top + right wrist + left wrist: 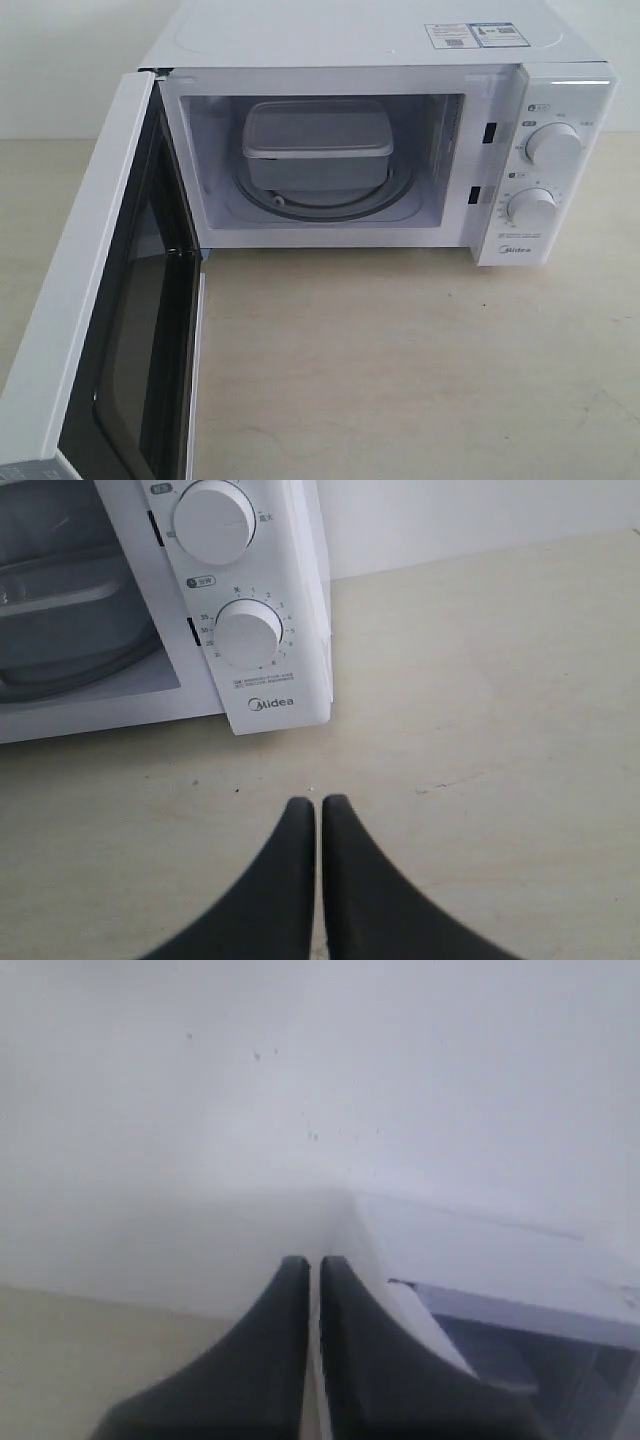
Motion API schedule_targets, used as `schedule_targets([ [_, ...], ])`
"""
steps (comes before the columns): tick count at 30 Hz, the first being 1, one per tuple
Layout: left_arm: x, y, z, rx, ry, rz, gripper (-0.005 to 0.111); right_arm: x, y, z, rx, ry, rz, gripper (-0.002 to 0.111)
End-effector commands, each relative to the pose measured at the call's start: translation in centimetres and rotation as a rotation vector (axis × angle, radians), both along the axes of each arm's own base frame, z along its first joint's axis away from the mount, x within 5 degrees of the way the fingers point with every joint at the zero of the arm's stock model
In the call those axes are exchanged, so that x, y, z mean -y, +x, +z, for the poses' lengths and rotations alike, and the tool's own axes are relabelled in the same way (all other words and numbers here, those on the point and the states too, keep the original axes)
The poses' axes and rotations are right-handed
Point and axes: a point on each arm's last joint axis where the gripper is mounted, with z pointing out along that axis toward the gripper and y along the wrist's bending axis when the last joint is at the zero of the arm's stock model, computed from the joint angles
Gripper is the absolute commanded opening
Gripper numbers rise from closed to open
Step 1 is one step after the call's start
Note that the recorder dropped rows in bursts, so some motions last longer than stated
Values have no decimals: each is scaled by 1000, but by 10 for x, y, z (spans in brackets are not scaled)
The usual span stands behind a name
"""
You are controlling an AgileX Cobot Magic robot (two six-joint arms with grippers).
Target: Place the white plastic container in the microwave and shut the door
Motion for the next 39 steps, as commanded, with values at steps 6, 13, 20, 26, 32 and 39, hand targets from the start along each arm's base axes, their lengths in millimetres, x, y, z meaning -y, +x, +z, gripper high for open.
schedule_targets([
  [6, -4, -60, 70, 380, -45, -14, 4, 0, 0, 1, 8, -4, 2, 0],
  [13, 1, 2, 102, -54, -47, -55, 4, 0, 0, 1, 8, -4, 2, 0],
  [20, 31, 165, 111, -719, 533, -275, 4, 0, 0, 1, 8, -4, 2, 0],
  [26, 39, 202, 59, -893, 685, -416, 4, 0, 0, 1, 8, -4, 2, 0],
  [32, 61, 196, -3, -958, 674, -777, 4, 0, 0, 1, 11, -3, 2, 0],
  [39, 74, 193, -30, -923, 655, -985, 4, 0, 0, 1, 11, -3, 2, 0],
])
